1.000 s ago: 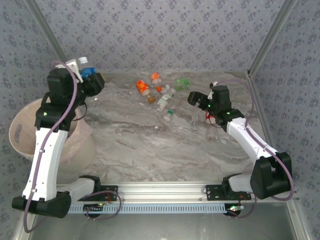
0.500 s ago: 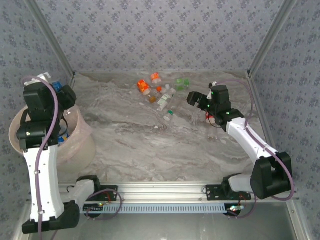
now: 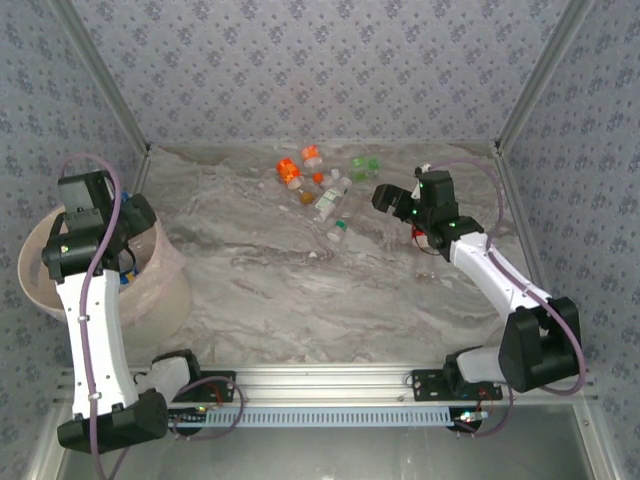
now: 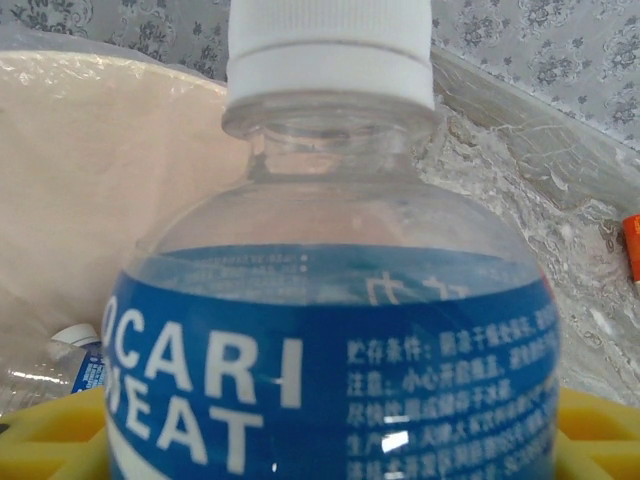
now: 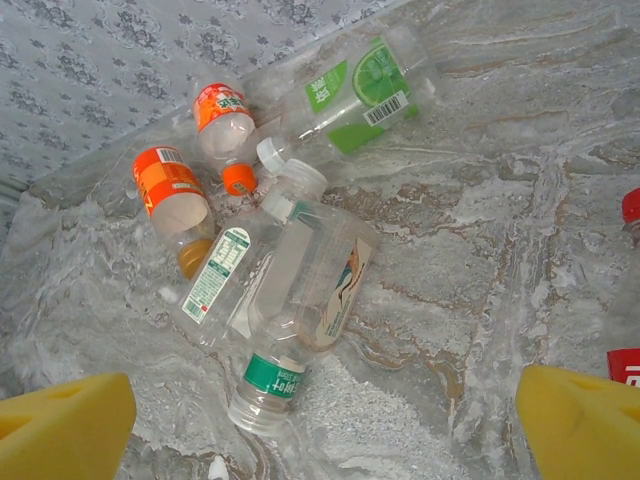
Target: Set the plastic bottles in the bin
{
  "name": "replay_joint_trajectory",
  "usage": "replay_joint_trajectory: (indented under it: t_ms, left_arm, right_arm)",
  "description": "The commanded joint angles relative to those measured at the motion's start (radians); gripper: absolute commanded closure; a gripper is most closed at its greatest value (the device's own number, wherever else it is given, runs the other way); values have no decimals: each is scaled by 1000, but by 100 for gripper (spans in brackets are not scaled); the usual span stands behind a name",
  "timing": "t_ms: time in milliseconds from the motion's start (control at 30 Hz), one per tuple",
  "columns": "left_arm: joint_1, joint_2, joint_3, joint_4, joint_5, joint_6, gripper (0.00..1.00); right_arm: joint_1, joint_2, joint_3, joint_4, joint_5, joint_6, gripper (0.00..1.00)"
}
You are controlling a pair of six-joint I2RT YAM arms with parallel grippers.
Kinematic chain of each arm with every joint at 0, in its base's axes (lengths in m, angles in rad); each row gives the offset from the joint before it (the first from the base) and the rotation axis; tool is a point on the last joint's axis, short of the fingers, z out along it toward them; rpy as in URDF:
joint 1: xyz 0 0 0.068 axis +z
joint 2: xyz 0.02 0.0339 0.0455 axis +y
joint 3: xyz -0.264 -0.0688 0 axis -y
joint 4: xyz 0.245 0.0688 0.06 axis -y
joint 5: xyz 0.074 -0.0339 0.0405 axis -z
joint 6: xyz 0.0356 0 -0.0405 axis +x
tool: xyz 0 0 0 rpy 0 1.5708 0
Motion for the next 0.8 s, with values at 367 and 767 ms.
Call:
replay_joint_trajectory:
  t_ms: [367,767]
  left_arm:
    - [13,-29,49,-35,121,-39,7]
    - [10,-72,54,161,490,-144,2]
  right_arm:
    - [10,14,39,-4,-10,10,0]
    - [-140,63,101,-244,97,-126,0]
